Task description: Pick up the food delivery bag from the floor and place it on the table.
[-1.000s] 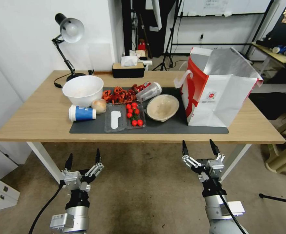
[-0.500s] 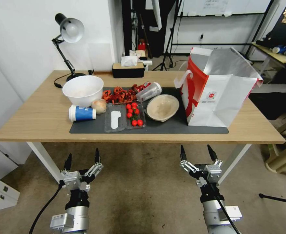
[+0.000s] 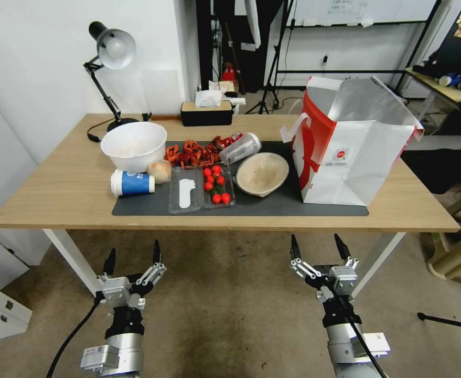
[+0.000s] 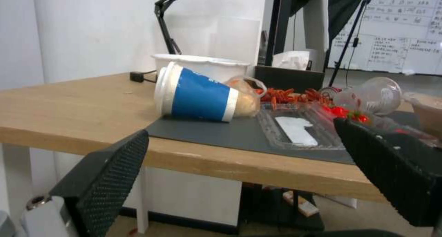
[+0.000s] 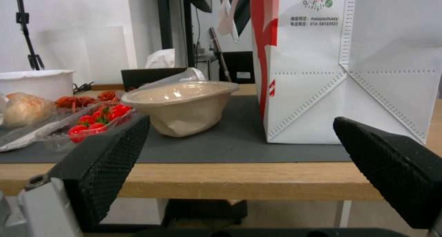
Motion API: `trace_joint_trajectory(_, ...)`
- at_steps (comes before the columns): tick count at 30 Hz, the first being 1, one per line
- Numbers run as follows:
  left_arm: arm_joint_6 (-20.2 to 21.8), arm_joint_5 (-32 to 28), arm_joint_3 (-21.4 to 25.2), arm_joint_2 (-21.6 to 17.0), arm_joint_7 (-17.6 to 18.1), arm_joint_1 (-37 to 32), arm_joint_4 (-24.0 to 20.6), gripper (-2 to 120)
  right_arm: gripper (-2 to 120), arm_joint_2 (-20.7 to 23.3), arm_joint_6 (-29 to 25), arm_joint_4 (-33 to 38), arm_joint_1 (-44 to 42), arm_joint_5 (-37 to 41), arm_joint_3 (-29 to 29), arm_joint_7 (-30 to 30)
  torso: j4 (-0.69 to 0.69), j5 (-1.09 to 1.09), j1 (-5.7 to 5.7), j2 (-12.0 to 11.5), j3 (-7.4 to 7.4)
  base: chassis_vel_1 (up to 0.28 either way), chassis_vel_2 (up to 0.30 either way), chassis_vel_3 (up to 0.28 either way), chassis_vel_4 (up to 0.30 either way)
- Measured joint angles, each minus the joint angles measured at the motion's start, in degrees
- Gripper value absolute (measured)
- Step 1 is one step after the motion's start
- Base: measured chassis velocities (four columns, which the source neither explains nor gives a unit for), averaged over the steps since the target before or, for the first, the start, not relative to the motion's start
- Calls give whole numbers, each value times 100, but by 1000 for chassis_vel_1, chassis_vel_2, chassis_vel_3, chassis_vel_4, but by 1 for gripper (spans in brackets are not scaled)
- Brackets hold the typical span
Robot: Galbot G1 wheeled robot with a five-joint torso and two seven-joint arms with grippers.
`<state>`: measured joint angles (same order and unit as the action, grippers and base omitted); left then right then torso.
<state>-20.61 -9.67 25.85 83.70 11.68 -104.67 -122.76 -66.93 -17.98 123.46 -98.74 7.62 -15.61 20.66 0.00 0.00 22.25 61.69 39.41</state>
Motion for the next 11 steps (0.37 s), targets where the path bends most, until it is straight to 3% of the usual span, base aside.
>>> trace_joint_trajectory(11, -1, 0, 0, 0, -2, 0, 0, 100, 100, 1, -2, 5, 1, 0, -2, 1, 0, 0, 0, 0, 0, 0, 0, 0, 0)
